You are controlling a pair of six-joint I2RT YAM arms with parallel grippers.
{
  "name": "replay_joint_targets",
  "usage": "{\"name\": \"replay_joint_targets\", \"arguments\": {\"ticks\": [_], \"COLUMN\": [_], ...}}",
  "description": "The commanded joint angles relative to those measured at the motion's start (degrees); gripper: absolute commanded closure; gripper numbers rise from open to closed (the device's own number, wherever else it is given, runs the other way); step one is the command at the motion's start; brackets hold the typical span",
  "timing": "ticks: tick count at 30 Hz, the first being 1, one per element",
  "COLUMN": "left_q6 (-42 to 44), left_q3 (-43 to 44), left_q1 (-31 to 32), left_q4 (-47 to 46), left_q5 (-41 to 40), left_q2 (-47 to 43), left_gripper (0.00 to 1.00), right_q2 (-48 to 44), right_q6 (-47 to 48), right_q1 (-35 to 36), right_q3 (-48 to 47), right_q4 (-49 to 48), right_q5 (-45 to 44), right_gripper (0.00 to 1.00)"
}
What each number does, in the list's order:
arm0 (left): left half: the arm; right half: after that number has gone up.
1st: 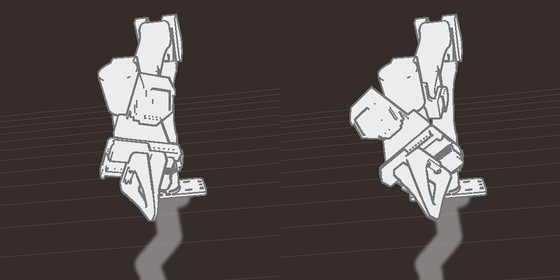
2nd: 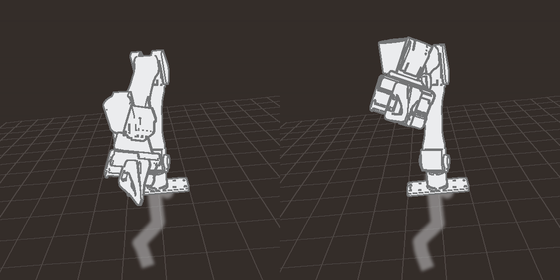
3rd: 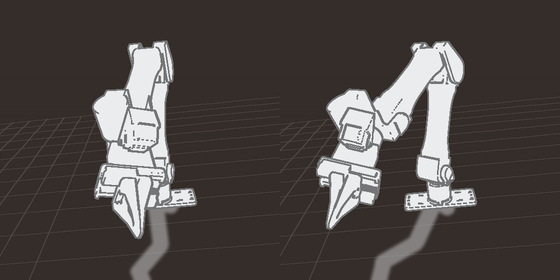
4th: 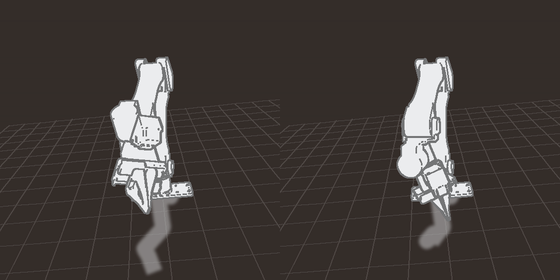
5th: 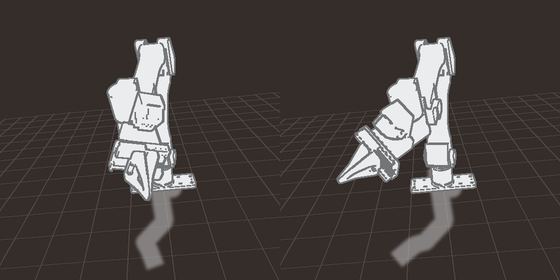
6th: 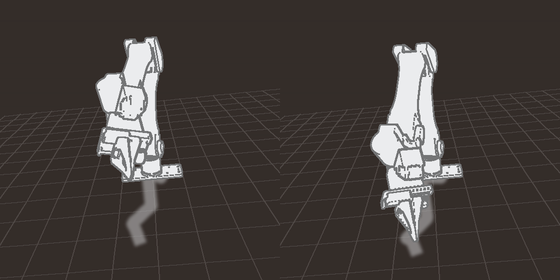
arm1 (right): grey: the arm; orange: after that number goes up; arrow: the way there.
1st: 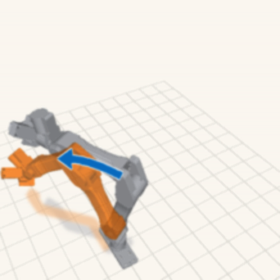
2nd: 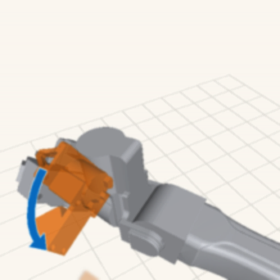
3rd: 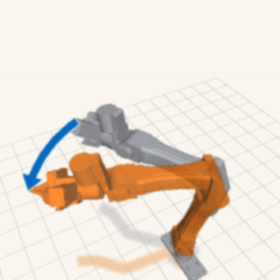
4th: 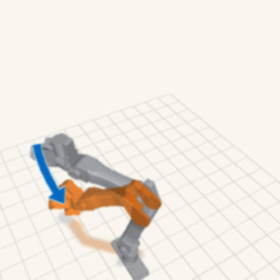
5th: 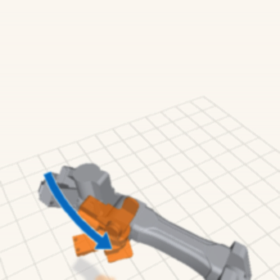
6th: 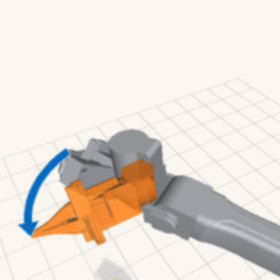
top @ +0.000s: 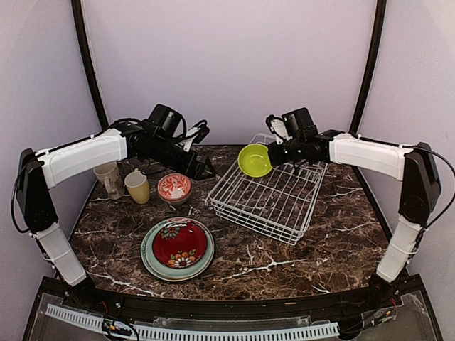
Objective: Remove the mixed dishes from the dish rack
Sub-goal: Pass from the right arm to the left
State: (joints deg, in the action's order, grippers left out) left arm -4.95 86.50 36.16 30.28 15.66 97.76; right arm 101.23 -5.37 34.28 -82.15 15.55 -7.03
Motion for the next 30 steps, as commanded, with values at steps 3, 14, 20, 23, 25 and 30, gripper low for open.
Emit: {"name": "replay_joint_targets", "arguments": {"ticks": [3,14,20,23,25,30], "left_q6": [-2.42,-3.05,-2.21,-2.19,-2.15,-1.22], "left_q3": [-1.44,-2.70,-2.67,-2.00,-0.98,0.24], "left_q1": [-0.04,-0.04,-0.04,-0.04,-0.04,-0.04], "left_q4": [-4.20,-6.70,-5.18,-3.43,-1.48,0.66], "left_q5": [8.92,10.19,3.31,0.44,-2.11,-5.41], "left_q2": [-2.82,-4.71,-4.93,-4.23,-3.34,-2.39], "left_gripper": [0.12,0.10,0.15,0.21,0.27,0.41], "right_q2": [-6.32,-4.96,-2.31,-0.90,-0.23,1.84], "right_q6": [-7.15,-5.45,-5.27,-5.17,-5.18,-5.92], "right_q1": [2.46,9.80,12.54,13.66,14.31,16.02], "right_q3": [1.26,-2.08,-5.20,-6.90,-7.67,-9.21], "right_q4": [0.35,2.30,1.89,2.20,2.16,1.91], "right_q5": [3.65,-1.16,-0.38,-0.22,-0.42,-2.35], "right_gripper": [1.00,1.00,1.00,1.00,1.00,1.00]}}
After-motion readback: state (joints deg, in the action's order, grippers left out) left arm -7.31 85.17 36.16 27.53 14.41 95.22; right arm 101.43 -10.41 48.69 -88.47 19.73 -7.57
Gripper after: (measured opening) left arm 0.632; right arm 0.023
